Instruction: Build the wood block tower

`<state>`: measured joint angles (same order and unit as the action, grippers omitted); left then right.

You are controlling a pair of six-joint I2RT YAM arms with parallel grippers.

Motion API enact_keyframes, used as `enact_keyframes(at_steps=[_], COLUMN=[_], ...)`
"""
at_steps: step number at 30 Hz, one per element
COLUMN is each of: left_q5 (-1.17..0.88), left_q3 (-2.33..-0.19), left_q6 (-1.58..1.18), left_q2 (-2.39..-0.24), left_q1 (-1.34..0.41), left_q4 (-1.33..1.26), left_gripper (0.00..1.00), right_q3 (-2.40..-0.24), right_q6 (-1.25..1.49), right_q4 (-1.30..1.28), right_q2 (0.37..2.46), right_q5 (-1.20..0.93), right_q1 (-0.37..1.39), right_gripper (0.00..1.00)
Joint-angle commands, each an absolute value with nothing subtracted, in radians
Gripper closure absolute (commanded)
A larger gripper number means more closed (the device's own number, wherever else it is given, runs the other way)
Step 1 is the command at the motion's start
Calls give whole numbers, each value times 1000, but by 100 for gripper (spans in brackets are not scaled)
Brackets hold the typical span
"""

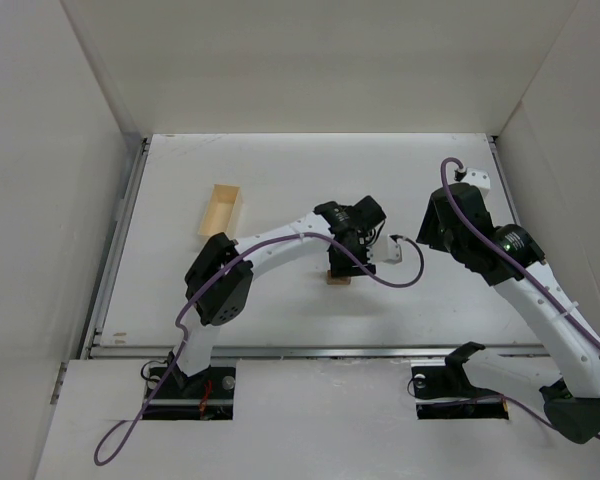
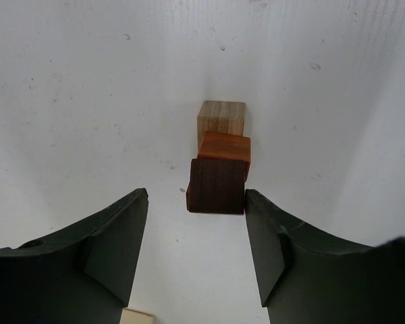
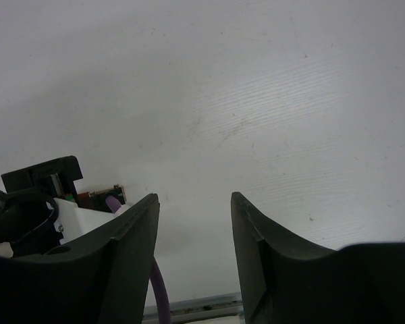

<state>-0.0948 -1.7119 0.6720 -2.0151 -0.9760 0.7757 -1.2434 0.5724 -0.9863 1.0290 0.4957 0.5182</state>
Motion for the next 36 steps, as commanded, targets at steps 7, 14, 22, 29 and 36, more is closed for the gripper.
enact_keyframes(at_steps=[7,14,22,29,36], left_q5=[-132,-164,-124,205,601], left_q3=[-1721,-1732,-1705,-1563,-1390], left_q6=[666,628,450,236,123], left_q2=[-1970,-1907,-1709,-1447,-1269], left_q1=[-969,-969,-922,-692,-376], left_q4=[798,798,730,560,433], left_gripper=[31,27,23,13,0], right_q3=[-1235,-1275,-1354,-1388,-1420], right_q6=[566,577,595,526,502], right_q4=[-943,-943,-979,-992,-992], right_q2=[1015,1015,1006,986,1028], right_q5=[492,529,690,782,807], right_q1=[518,518,518,518,518], right_gripper=[47,41,13,0,0])
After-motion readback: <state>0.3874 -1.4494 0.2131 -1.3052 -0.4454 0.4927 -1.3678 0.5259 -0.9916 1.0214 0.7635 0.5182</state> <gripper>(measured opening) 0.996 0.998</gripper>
